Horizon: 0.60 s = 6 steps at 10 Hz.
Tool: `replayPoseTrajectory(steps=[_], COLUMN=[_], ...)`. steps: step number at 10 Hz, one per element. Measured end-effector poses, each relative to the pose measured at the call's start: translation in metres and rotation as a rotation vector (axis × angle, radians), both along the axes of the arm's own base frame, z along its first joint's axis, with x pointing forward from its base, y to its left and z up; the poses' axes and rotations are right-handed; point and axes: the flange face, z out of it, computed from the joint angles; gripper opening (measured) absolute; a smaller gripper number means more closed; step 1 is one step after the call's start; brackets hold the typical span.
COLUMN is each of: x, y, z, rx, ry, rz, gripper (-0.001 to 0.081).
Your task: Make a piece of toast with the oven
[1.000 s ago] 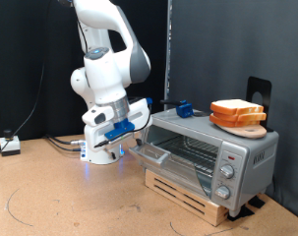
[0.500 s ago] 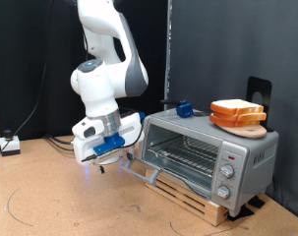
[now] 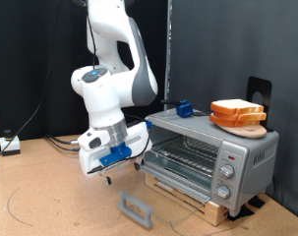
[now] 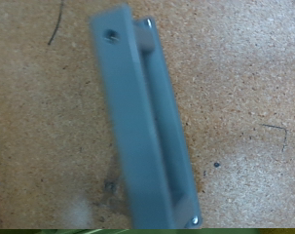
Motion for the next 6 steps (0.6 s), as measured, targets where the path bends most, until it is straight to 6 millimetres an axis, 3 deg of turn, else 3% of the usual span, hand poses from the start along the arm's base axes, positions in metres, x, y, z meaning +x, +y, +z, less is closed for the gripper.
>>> replayPoseTrajectory(steps=[6], x=[-0.001], y=[-0.066], z=[-0.023], rx=[-0.106], ry=[-0.025], rz=[-0.030], gripper=[0.0809])
